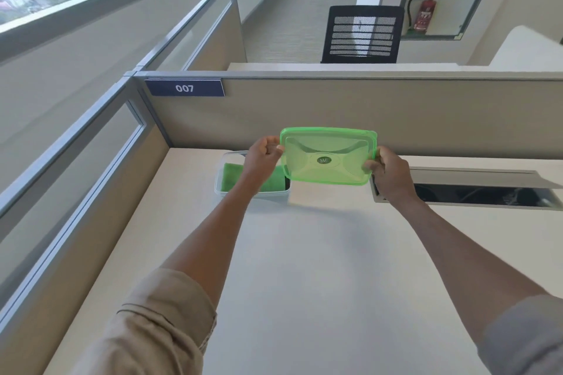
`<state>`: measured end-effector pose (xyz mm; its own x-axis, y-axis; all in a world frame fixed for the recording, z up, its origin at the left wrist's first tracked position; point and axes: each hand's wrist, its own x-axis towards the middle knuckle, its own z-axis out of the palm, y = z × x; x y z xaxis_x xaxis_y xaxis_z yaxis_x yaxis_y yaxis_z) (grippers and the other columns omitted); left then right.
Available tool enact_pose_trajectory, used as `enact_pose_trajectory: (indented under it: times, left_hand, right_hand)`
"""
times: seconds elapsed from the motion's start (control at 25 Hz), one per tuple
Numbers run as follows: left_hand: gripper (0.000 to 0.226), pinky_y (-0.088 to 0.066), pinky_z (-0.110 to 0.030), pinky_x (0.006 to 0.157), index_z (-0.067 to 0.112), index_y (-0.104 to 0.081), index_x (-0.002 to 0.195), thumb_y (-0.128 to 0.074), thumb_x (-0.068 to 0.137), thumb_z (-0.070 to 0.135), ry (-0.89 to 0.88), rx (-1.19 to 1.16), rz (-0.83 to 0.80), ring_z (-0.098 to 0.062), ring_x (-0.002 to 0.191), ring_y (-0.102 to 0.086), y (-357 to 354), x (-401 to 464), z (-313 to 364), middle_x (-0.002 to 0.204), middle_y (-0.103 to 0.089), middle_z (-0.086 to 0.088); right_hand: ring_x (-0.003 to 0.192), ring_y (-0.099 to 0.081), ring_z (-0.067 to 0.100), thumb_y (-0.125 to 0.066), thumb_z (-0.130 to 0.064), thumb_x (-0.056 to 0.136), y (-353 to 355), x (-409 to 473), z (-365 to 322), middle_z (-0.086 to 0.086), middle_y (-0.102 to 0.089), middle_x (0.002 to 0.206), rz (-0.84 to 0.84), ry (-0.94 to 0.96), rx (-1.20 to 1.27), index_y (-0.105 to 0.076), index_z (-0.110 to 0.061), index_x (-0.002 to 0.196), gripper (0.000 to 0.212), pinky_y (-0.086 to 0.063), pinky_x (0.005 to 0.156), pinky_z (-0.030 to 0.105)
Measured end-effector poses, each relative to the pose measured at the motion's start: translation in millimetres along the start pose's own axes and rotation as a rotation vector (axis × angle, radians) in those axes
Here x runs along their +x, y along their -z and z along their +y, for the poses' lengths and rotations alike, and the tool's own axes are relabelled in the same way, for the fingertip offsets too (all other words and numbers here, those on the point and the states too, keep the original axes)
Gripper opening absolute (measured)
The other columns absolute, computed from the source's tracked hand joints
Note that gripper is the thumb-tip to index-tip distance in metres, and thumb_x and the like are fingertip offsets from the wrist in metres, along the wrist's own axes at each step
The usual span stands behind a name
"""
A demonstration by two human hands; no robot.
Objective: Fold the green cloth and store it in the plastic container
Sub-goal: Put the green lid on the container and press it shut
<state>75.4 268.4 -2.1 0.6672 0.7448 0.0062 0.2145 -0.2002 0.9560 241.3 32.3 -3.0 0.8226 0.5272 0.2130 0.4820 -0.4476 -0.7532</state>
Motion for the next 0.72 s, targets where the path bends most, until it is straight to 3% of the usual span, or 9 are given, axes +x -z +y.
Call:
enact_pose_trajectory:
  times: [0.16,0.32,0.44,0.52,0.6,0.72]
  left_hand:
    - [0.043,-0.053,-0.031,0.083,0.021,-0.055,0.13,-0.062,0.09,0.008,-0.012,-0.056,-0.097,-0.02,0.098,-0.068,21.5,-8.9,-1.6,0.111,-0.071,-0.005]
    - [0.067,-0.054,-0.032,0.084,0.036,-0.043,0.143,-0.068,0.084,0.017,-0.007,0.042,-0.096,-0.018,0.099,-0.065,41.8,-6.7,-13.2,0.113,-0.065,0.001]
    - [0.063,-0.054,-0.037,0.087,0.032,-0.048,0.141,-0.068,0.082,0.023,-0.022,0.187,0.005,-0.019,0.096,-0.062,59.0,-5.4,-18.7,0.108,-0.065,0.003]
    - [0.055,-0.051,-0.034,0.083,0.027,-0.051,0.139,-0.066,0.086,0.019,-0.027,0.311,0.056,-0.021,0.095,-0.06,73.6,-2.2,-24.6,0.104,-0.064,0.0]
    - [0.053,-0.048,-0.036,0.084,0.026,-0.049,0.141,-0.061,0.09,0.018,-0.004,0.447,0.088,-0.029,0.101,-0.06,86.9,-0.2,-36.0,0.108,-0.064,-0.009]
    - [0.051,-0.044,-0.037,0.086,0.022,-0.042,0.144,-0.051,0.095,0.015,0.057,0.546,0.11,-0.036,0.107,-0.056,97.5,-0.5,-53.6,0.117,-0.057,-0.018]
  right_hand:
    - [0.062,-0.053,0.016,-0.057,-0.008,0.091,-13.6,4.8,-21.7,-0.001,-0.063,0.069,-0.002,-0.001,0.108,-0.058,-0.006,0.089,0.003,-0.038,0.054,0.008]
    - [0.063,-0.063,0.015,-0.058,-0.01,0.09,-35.6,6.6,-46.0,-0.005,-0.068,0.075,0.011,-0.058,0.241,-0.06,-0.011,0.101,0.01,-0.047,0.059,0.023]
    - [0.05,-0.06,0.001,-0.06,-0.01,0.089,-59.2,6.6,-63.8,-0.002,-0.068,0.079,0.029,-0.084,0.274,-0.057,-0.012,0.107,0.018,-0.045,0.047,0.013]
    - [0.055,-0.062,0.011,-0.061,-0.015,0.089,-80.6,7.2,-70.7,0.006,-0.069,0.088,0.013,-0.106,0.262,-0.058,-0.013,0.113,0.024,-0.044,0.047,0.013]
    - [0.07,-0.063,0.022,-0.062,-0.021,0.089,-103.2,7.7,-75.2,0.008,-0.068,0.094,-0.058,-0.118,0.207,-0.057,-0.015,0.12,0.032,-0.05,0.062,0.023]
    - [0.099,-0.06,0.029,-0.064,-0.028,0.087,-136.4,10.9,-83.8,0.009,-0.065,0.107,-0.159,-0.14,0.092,-0.051,-0.016,0.132,0.048,-0.047,0.084,0.035]
